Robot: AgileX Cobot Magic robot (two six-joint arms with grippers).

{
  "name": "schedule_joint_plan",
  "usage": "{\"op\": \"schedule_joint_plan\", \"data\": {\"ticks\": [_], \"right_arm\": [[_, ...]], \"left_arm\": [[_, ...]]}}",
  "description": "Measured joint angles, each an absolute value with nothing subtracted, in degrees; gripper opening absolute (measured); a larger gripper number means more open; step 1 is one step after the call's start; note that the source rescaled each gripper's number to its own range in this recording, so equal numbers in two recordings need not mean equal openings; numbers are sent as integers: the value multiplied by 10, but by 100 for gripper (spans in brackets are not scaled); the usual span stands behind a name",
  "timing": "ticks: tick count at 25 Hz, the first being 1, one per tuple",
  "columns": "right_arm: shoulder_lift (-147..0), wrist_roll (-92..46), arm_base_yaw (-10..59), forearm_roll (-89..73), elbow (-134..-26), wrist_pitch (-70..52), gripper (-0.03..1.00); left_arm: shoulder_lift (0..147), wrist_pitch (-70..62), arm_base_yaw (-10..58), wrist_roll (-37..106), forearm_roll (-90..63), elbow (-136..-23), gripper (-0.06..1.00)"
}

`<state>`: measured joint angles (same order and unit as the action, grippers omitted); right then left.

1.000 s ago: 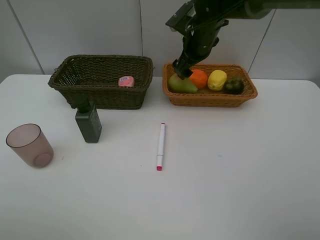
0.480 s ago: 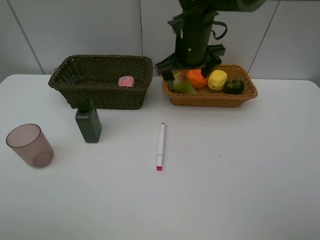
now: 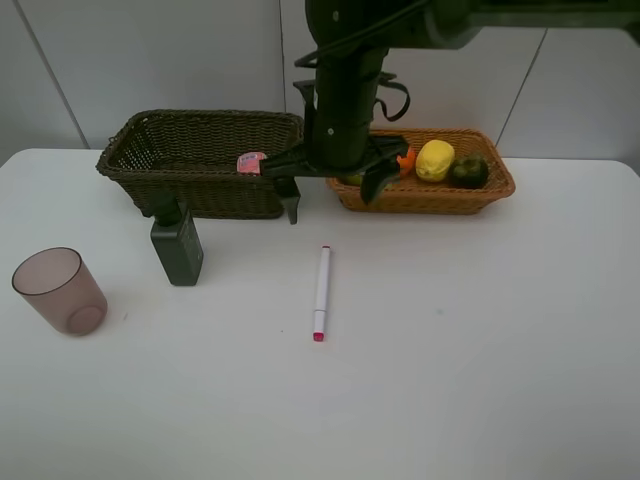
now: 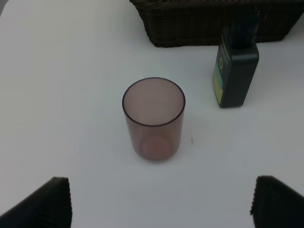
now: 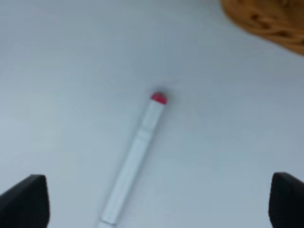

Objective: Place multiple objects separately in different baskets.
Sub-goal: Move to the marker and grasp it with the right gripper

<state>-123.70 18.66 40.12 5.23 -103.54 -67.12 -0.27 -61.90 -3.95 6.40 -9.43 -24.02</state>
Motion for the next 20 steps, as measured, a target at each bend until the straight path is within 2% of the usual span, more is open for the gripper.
{"op": "schedule_joint_plan", "data": {"ticks": [20], "right_arm": [[-1333,187,408,13,-1011,-627,96]], "left_arm": [[-3,-619,-40,64,-94,-240,100]]}}
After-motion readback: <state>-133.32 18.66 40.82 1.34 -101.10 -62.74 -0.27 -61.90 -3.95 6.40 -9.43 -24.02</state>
